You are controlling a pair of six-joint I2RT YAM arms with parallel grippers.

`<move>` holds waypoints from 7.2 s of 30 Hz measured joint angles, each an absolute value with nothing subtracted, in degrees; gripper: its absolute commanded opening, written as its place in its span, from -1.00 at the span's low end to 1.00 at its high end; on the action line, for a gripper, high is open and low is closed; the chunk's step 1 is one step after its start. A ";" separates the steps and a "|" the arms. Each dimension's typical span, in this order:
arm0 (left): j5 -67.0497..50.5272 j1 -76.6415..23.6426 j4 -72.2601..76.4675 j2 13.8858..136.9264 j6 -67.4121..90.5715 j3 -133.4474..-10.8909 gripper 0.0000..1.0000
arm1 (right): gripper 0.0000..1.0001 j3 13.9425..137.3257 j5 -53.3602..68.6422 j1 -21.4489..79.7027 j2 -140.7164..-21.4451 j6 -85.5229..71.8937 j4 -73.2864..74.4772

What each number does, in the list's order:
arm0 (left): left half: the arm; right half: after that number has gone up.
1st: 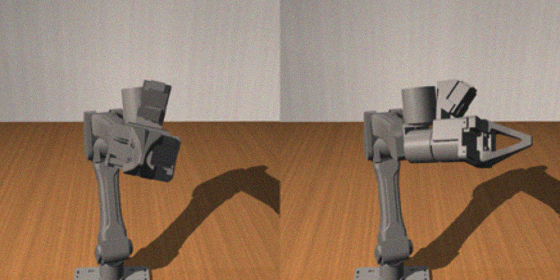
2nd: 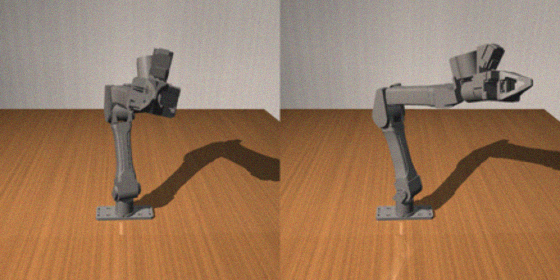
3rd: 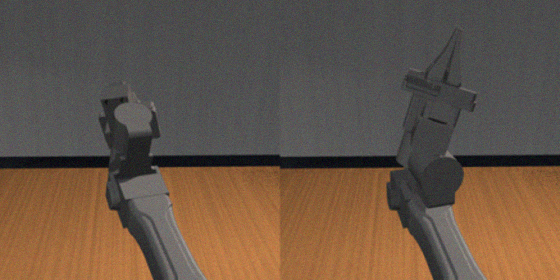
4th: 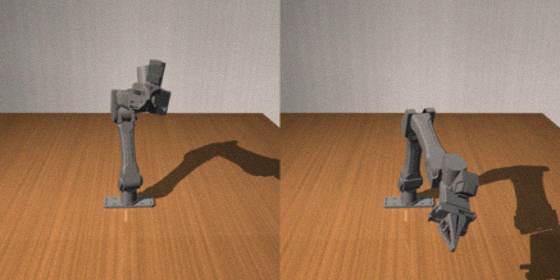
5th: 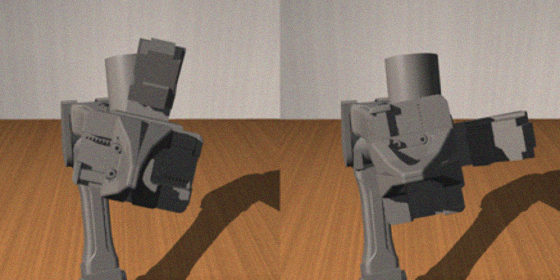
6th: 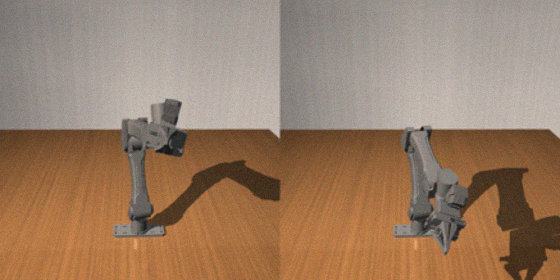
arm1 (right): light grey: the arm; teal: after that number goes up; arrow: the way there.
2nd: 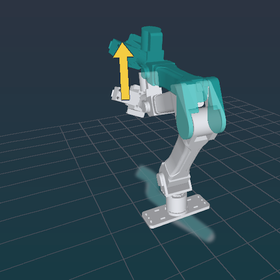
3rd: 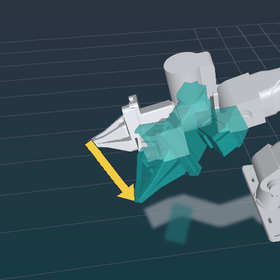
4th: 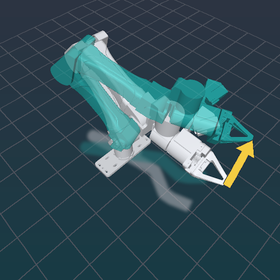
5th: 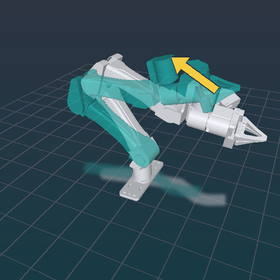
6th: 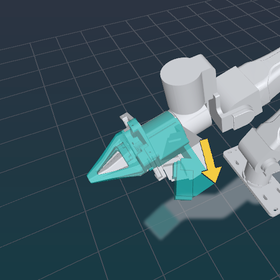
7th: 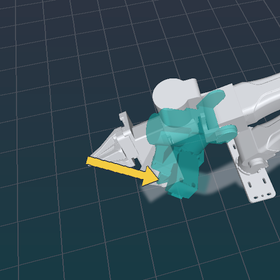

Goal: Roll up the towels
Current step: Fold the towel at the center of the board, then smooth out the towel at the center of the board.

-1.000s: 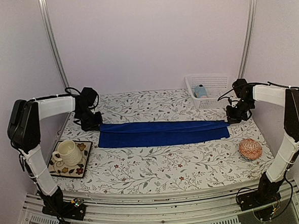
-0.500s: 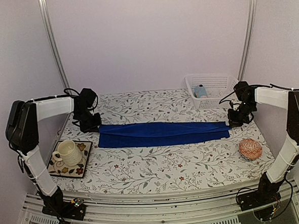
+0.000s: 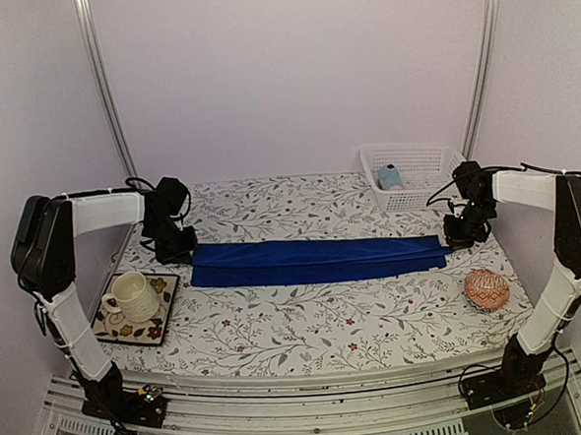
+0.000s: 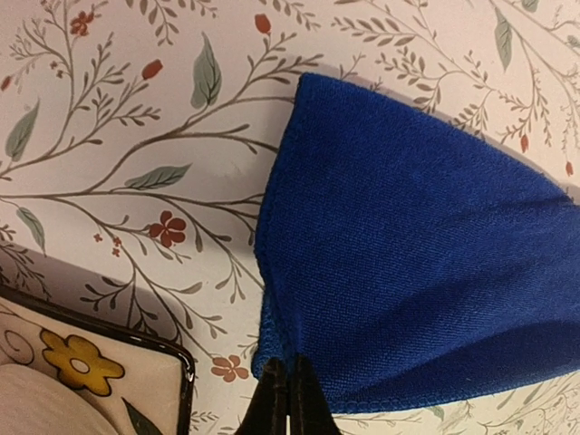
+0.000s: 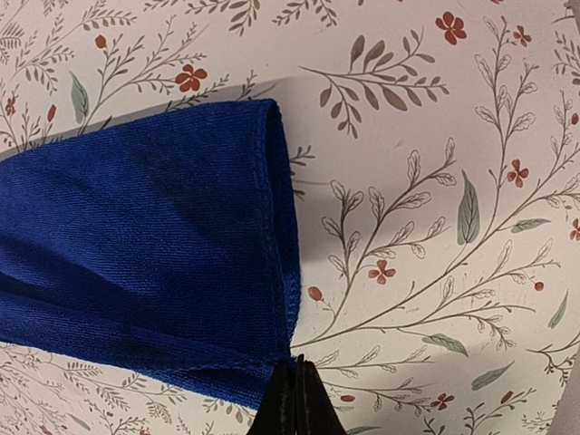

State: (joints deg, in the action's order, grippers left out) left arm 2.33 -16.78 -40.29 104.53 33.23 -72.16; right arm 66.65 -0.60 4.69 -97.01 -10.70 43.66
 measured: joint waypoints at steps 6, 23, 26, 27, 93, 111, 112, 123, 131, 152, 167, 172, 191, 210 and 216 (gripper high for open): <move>1.83 -16.78 -40.27 104.53 33.23 -71.94 -1.00 | -0.95 66.63 -1.76 4.69 -97.84 -9.41 43.42; 0.86 -17.26 -41.21 104.53 33.01 -69.30 -1.00 | -0.95 64.71 -2.26 5.41 -98.52 -7.55 43.20; 0.89 -17.45 -41.21 104.53 33.01 -69.25 -1.00 | -0.95 64.34 -2.50 5.58 -98.59 -7.44 43.22; 0.89 -17.47 -41.21 104.53 33.01 -69.23 -1.00 | -0.95 64.27 -2.50 5.61 -98.63 -7.44 43.20; -0.86 -24.38 -38.24 116.22 32.25 -82.19 -0.08 | -0.51 78.76 5.91 3.20 -113.23 -9.04 40.18; -0.47 -24.38 -36.27 116.27 32.60 -78.89 -0.09 | -0.71 78.35 6.09 3.20 -113.49 -9.23 38.96; -0.45 -24.40 -36.21 116.27 32.58 -78.85 -0.09 | -0.71 78.35 6.09 3.20 -113.49 -9.21 38.94; -0.40 -24.47 -34.79 115.68 32.62 -77.62 -0.09 | -0.64 78.35 5.15 3.20 -114.24 -9.45 38.57; -0.43 -24.49 -34.04 115.31 32.75 -76.97 -0.09 | -0.70 77.78 4.43 3.20 -114.26 -9.45 38.24; 1.08 -24.75 -31.35 114.19 32.82 -74.48 -0.08 | -0.96 79.24 0.73 3.20 -113.84 -9.58 37.65; 2.42 -25.15 -30.92 114.08 33.04 -74.19 -0.04 | -0.96 79.57 0.10 2.13 -112.66 -9.34 37.08; 2.63 -25.26 -30.92 114.08 33.06 -74.19 -0.02 | -0.95 81.08 0.12 2.13 -112.68 -9.26 36.82; 5.54 -25.10 -31.44 114.13 34.94 -74.85 0.92 | -0.31 87.05 -0.97 1.93 -117.51 -8.51 37.56; 2.28 -22.22 -35.44 108.53 36.14 -77.10 0.90 | -0.30 77.06 18.72 6.52 -107.09 -8.19 36.97; 1.54 -22.06 -35.59 107.48 36.97 -73.97 0.91 | -0.29 74.50 21.76 6.96 -107.09 -8.82 37.93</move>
